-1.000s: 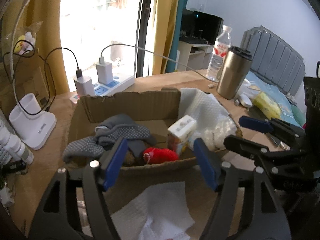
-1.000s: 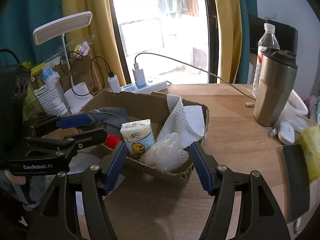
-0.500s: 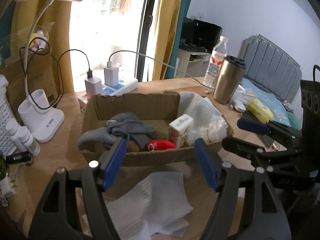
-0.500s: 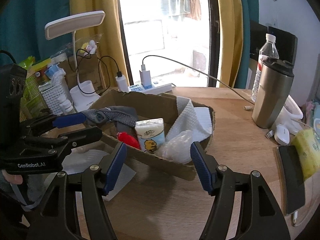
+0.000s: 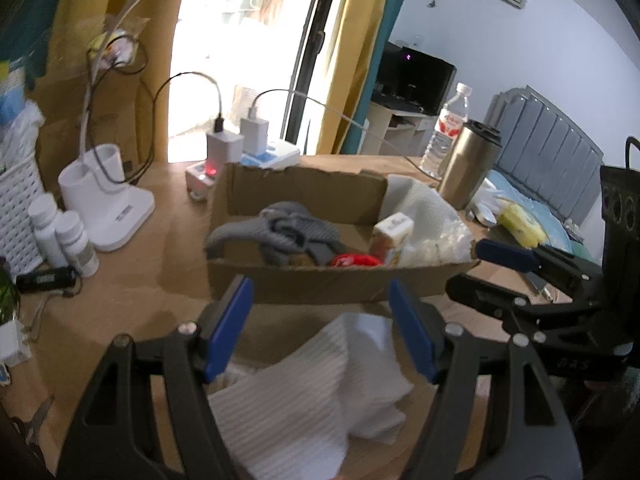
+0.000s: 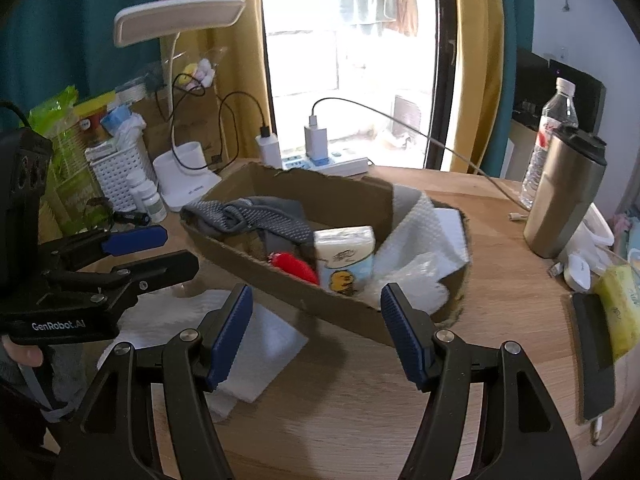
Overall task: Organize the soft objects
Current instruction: 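Move the left gripper to the cotton swab bag while the right gripper reaches the white towel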
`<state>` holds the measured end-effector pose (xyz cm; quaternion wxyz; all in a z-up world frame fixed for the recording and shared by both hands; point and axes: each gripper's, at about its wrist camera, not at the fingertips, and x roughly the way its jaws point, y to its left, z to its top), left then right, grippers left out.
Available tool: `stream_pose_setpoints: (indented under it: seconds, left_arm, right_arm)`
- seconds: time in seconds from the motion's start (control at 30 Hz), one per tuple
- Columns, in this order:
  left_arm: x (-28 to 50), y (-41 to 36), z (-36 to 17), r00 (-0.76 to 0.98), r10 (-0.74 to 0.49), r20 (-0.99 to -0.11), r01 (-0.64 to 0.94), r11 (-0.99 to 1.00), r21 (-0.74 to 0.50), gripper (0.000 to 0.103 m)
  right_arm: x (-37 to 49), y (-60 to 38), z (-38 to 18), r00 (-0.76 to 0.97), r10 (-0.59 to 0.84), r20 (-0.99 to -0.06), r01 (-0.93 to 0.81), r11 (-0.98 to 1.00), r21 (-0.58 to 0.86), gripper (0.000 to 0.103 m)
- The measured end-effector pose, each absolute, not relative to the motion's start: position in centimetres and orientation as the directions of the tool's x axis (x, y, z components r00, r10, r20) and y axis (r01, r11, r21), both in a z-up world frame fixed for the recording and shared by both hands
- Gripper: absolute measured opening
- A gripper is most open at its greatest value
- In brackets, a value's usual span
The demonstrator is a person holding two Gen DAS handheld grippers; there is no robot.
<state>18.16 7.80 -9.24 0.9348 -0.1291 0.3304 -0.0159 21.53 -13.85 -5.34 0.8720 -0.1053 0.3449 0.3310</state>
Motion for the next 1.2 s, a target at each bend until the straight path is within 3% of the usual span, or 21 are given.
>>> stream_pose_setpoints:
  seconds: [1.0,1.03,1.13,1.2]
  left_arm:
    - [11.8,14.5,-12.8,0.766,-0.033,-0.642,-0.209,0.932,-0.297,0.072]
    - [11.7,14.5,-12.9,0.765,-0.032,-0.643,-0.211,0.931,-0.296,0.072]
    - [11.5,14.3,-13.0,0.762,-0.029,-0.647,-0.212,0.932,-0.293,0.072]
    - [11.4,14.1,-13.0,0.761,-0.028,-0.648,-0.211,0.934,-0.288,0.072]
  right_arm:
    - [16.4,-4.5,-10.3,0.332,0.547,-0.768,-0.79,0.606,0.09,0.07]
    - [16.2,-4.4,-10.3,0.33,0.549,-0.768,-0.793,0.602,0.09,0.068]
    - [15.7,-4.3,-10.0,0.322,0.555,-0.767,-0.811,0.58,0.079,0.04]
    - [15.4,-4.5,-9.7,0.326,0.559,-0.762,-0.818,0.571,0.069,0.034]
